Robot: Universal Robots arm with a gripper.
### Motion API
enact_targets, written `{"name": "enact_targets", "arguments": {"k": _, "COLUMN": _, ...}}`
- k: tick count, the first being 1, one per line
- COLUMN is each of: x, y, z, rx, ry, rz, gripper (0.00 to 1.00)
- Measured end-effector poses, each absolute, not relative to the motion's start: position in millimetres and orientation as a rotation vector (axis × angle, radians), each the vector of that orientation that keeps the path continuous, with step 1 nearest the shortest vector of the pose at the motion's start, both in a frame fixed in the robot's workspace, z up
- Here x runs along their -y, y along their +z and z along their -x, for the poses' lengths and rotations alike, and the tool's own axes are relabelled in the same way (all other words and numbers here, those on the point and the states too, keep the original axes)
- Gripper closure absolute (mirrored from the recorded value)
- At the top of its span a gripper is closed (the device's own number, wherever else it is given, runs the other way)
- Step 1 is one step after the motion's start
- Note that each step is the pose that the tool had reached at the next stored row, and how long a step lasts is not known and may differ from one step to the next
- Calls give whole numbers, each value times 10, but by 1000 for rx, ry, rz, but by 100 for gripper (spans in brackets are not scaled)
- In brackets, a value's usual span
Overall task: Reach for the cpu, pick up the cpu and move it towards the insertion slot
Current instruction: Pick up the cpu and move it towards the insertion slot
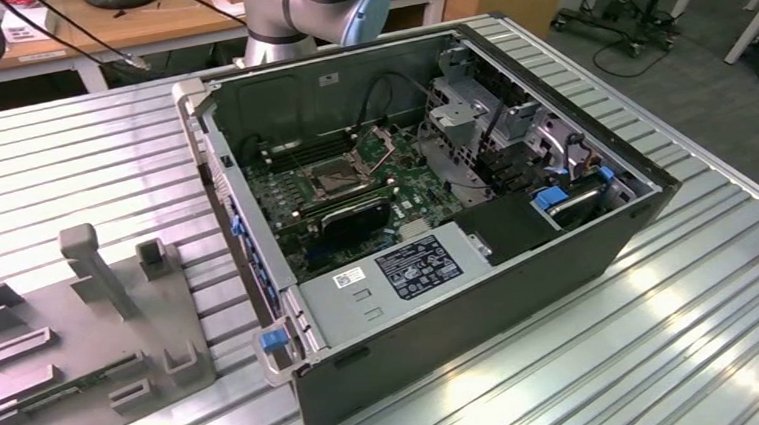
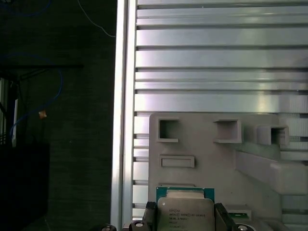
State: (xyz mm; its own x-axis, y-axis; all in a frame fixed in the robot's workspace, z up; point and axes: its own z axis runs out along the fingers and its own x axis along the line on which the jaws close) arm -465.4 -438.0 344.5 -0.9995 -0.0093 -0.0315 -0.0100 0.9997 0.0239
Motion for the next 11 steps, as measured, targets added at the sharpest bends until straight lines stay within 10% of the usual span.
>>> {"name": "enact_targets", "arguments": {"k": 11, "x": 4372, "y": 3665, "z": 4543, "rx": -3107, "ry": 38, "rz": 15, "gripper": 45}}
